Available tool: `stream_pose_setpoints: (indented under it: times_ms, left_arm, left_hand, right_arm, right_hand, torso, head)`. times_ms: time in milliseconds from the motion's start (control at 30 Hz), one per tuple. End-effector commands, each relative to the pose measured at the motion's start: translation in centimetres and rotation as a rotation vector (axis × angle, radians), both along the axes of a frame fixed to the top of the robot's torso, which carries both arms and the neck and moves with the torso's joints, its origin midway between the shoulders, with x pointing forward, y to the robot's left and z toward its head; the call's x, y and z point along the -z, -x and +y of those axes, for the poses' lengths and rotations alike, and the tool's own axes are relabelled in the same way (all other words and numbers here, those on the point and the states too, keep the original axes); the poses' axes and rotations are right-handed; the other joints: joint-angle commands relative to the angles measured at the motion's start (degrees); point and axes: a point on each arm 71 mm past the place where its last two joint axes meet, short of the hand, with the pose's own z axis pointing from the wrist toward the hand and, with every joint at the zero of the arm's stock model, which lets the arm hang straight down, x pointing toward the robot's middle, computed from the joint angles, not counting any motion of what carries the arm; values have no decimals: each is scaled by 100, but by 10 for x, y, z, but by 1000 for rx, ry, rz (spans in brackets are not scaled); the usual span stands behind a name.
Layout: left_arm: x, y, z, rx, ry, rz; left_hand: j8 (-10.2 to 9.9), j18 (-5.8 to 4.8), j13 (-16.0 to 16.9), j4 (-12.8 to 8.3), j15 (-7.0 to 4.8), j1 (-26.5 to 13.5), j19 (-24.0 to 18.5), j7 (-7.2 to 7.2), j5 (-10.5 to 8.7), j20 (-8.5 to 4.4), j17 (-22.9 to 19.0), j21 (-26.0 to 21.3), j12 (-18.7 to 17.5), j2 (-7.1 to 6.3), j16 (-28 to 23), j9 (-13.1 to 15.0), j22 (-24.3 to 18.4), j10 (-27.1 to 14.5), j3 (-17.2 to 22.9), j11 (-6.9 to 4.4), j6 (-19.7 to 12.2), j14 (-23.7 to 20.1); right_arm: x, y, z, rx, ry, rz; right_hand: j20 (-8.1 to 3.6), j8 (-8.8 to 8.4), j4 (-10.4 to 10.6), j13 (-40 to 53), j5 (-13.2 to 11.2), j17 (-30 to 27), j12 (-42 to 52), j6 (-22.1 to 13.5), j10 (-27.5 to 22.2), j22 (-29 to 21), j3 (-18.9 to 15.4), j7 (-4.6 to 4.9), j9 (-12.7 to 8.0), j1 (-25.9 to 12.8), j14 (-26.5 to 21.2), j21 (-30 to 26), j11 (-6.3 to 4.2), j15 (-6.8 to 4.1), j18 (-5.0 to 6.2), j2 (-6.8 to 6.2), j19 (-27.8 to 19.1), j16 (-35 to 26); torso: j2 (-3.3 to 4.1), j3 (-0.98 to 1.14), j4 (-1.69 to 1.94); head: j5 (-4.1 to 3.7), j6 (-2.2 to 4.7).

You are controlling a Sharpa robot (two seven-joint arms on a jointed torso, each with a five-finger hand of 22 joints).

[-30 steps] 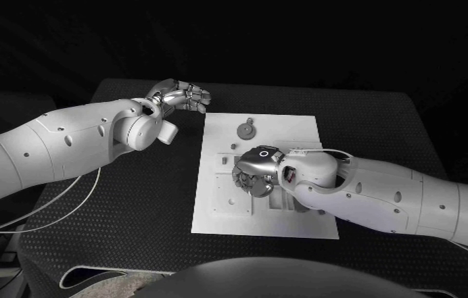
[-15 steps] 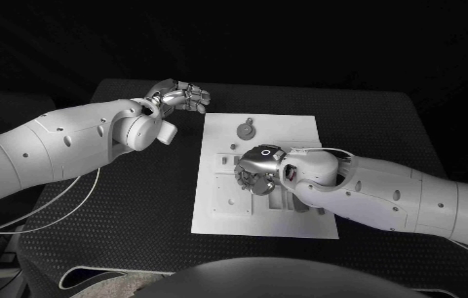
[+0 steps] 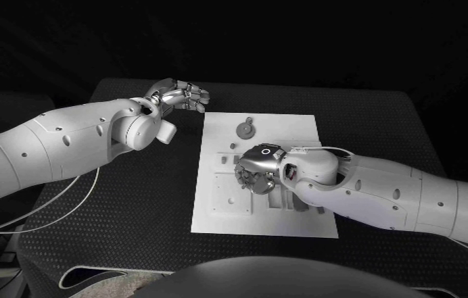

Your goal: Assemble the parts on the task board

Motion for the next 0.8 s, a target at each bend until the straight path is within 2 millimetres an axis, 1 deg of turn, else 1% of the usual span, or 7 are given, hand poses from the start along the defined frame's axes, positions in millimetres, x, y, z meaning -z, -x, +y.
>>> stream_pose_setpoints:
  times_ms: [33,100,167,233,367,500,800]
  left_arm:
    - [-1,0,-1,12,12,-1]
    - [-1,0,-1,11,12,-1]
    - [-1,0,-2,13,12,0]
    - [-1,0,-2,13,12,0]
    - [-1,0,-2,13,12,0]
    - [-1,0,-2,13,12,0]
    - [-1,0,-2,13,12,2]
  left_hand:
    - [11,53,-9,11,13,10,23,3,27,1,11,22,23,-28,-31,-6,-7,-38,-24,-5,-32,28]
    - [11,53,-9,11,13,11,23,3,27,1,12,22,23,-28,-32,-6,-8,-39,-24,-5,-32,27]
    - [11,53,-9,11,13,11,23,3,27,1,14,22,23,-29,-33,-6,-9,-39,-24,-5,-33,27]
    - [11,53,-9,10,13,11,22,3,27,1,15,21,23,-29,-34,-6,-9,-39,-24,-5,-33,27]
    - [11,53,-10,10,13,11,22,3,27,2,16,21,23,-29,-35,-6,-10,-40,-23,-5,-33,27]
    - [12,52,-10,11,13,11,21,3,27,2,18,21,24,-28,-37,-6,-11,-40,-23,-5,-34,27]
    - [12,52,-10,11,14,12,20,4,27,2,23,21,24,-28,-41,-7,-14,-41,-23,-4,-35,26]
  right_arm:
    - [6,1,-4,1,27,26]
    - [5,1,-5,5,12,26]
    - [5,0,-5,7,3,24]
    - [4,0,-5,8,-6,26]
    - [4,1,-4,5,-14,28]
    - [3,2,-3,3,-20,36]
    - [2,3,-2,1,-31,41]
  right_hand:
    - [9,-24,10,-18,-18,13,-75,-22,-50,21,-33,11,0,-21,-34,-24,44,20,29,12,-4,-44]
    - [17,-86,19,-44,-19,24,-145,-126,-155,41,-56,55,-20,-52,-72,-32,89,50,24,-39,-24,-68]
    - [25,-248,28,-104,-19,54,-301,-411,-410,85,-84,174,-84,-71,-117,-38,187,125,20,-156,-51,-87]
    - [32,-282,36,-111,-20,72,-332,-474,-456,112,-99,206,-96,-86,-136,-40,210,147,16,-195,-66,-93]
    - [37,-283,51,-102,-19,89,-326,-478,-439,139,-104,213,-93,-100,-148,-38,210,150,16,-189,-74,-98]
    - [40,-238,59,-73,-20,121,-285,-407,-358,185,-107,182,-69,-115,-150,-33,183,131,22,-161,-77,-99]
    - [46,-194,72,-34,-19,159,-231,-335,-248,237,-105,150,-42,-144,-141,-35,145,102,32,-120,-73,-105]
  torso:
    - [1,0,-2]
    - [0,0,-1]
    - [-1,-2,-1]
    - [-1,-1,0]
    - [0,4,1]
    - [1,5,-1]
    - [0,3,1]
  head:
    - [-2,-6]
    - [-2,-8]
    - [-5,-15]
    - [-6,-17]
    - [-8,-16]
    - [-7,-16]
    - [-6,-25]
